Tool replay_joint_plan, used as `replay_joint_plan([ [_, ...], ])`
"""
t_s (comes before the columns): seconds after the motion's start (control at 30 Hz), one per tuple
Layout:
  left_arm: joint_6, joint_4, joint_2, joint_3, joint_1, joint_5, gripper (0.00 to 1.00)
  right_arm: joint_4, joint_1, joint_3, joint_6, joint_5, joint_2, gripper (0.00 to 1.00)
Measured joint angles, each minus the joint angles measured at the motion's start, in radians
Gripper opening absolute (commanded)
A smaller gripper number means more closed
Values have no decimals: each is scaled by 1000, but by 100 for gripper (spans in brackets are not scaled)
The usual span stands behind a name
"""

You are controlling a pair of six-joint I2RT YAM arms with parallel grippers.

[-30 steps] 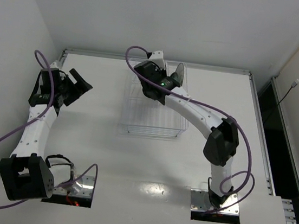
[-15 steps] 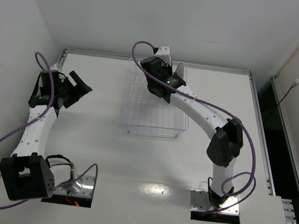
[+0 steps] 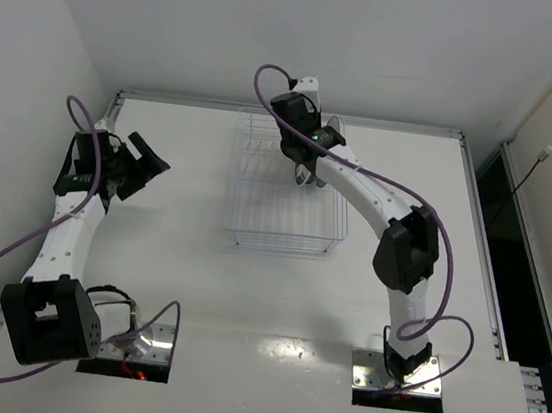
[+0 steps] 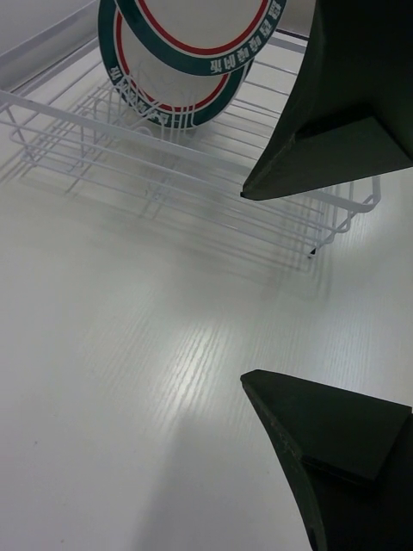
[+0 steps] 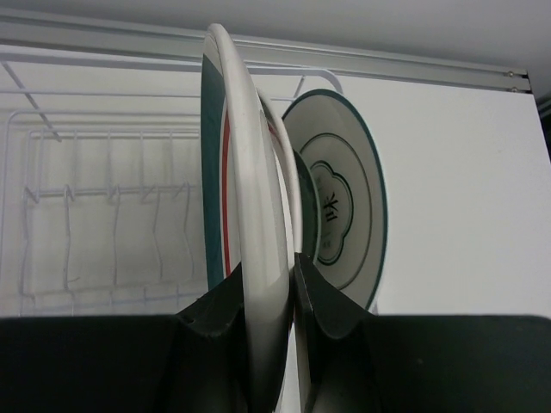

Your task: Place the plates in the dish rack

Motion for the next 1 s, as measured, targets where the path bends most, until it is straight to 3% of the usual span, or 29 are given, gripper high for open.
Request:
replay_joint_plan([
  [0.53,15,17,32,-30,17,14,78,5,-14,64,-26,-49,142,0],
  [0.77,20,19,53,-31,27,26,78,0,-26,64,-27,-98,153,13],
  [0.83,25,19,53,-31,27,27,78,-1,-29,64,-27,-117,153,28],
  [1.0,38,19,53,-32,27,35,78,-22,-35,121,-32,-152,153,33],
])
